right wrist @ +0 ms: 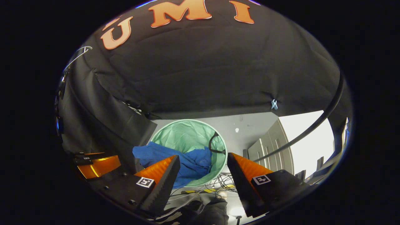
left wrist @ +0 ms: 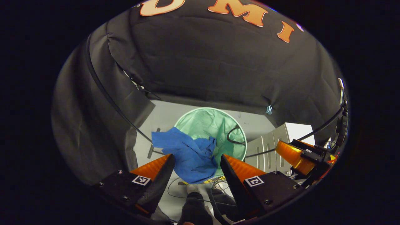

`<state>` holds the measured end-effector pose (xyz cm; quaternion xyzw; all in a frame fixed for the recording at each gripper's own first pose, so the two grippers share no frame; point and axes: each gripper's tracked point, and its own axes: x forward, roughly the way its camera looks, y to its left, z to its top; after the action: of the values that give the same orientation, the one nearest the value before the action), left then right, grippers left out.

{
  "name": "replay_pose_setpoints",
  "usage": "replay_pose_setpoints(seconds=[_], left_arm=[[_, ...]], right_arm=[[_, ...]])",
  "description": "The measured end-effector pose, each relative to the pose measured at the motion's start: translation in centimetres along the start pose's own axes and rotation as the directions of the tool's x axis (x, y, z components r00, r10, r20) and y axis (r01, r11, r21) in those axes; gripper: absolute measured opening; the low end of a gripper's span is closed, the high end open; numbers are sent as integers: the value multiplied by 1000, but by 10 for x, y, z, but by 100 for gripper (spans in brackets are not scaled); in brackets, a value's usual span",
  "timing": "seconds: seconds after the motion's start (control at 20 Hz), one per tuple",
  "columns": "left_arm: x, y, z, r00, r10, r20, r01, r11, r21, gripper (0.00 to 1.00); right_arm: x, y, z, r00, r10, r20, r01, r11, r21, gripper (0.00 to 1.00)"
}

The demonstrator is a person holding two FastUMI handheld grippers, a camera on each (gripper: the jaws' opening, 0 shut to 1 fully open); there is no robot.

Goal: Grasp the clothes on the hanger with both hands and then place them into the laundry hamper below.

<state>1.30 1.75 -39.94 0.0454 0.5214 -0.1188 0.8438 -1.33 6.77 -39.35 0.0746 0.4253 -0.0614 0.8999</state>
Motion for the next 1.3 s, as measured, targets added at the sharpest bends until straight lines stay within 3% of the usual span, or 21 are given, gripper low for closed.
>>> replay_pose_setpoints(seconds=[0.4,0.75,1.05,1.3], left_arm=[[-75,0,58,977,-17,211,16,1000,6,98],[-144,-18,112,915,-67,399,49,997,56,97],[-207,-31,156,830,-99,549,62,994,85,96],[-248,-41,179,741,-104,664,70,995,78,97]], right_arm=[[-60,13,56,984,14,175,-15,1000,5,99],[-126,25,122,934,33,355,-40,999,14,99],[-179,29,172,871,26,490,-21,1000,-17,98],[-229,32,207,798,21,603,-2,999,-33,98]])
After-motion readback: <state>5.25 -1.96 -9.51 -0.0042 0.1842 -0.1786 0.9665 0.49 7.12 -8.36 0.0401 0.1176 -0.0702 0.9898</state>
